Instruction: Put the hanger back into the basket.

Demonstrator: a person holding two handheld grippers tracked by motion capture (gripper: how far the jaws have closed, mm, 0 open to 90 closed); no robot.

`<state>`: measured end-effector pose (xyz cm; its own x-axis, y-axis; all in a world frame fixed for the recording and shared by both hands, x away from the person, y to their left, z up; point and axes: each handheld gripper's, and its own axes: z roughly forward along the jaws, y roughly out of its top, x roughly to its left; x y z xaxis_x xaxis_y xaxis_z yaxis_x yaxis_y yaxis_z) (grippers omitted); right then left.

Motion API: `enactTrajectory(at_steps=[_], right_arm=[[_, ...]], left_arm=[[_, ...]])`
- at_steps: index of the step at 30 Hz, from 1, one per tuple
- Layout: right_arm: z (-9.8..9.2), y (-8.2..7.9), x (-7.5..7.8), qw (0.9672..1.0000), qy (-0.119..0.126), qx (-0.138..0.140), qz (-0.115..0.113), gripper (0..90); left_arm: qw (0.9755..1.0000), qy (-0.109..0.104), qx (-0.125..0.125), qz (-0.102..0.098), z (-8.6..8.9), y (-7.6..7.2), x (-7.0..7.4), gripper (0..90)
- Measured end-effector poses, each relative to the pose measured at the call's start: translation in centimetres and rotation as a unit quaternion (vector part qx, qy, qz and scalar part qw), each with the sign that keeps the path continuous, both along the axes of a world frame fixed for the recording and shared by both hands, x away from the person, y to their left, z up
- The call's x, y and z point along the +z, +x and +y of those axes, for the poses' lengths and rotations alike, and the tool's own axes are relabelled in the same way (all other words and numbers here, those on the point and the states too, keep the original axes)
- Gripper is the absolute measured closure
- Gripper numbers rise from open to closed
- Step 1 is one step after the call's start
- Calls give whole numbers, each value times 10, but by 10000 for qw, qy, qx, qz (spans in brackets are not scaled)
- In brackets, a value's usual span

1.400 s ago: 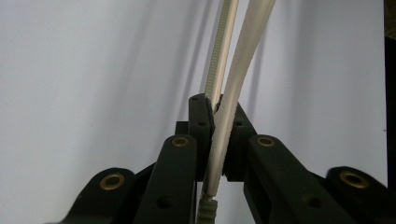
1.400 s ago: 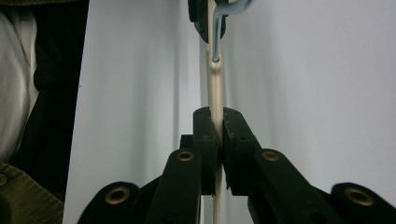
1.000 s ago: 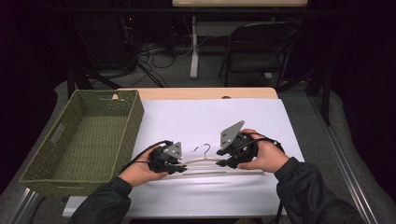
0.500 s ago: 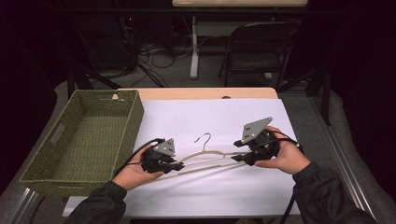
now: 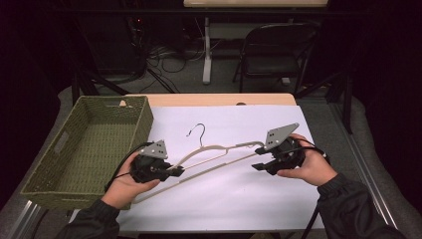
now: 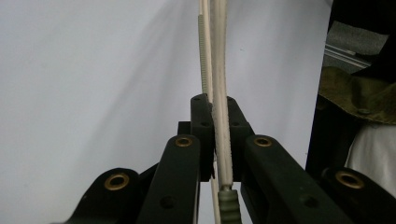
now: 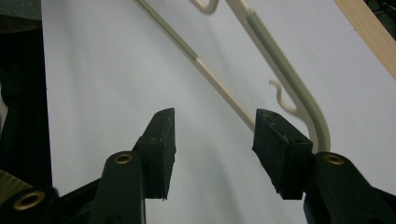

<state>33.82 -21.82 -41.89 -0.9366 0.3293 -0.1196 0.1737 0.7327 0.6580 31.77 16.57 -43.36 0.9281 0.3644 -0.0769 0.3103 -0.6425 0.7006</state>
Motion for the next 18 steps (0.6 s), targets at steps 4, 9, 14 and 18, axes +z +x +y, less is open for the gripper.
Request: enactTrajectory(at_steps=[4,9,14,18], right_arm=[[-5,-1,-1,10000,18,-91,14,485],[-11,-2,-1,9999,-2,-145,33,485],[-16,-3,-4,9997,-38,-206,81,485],[-19,-3,-7,9996,55,-270,56,485]], left_arm=[[9998,-16,186,-60,10,-5,13,869],[9993,-34,335,-161,21,-9,26,869],[9977,-71,607,-296,39,-10,43,868],[9962,-129,781,-372,54,-8,55,868]])
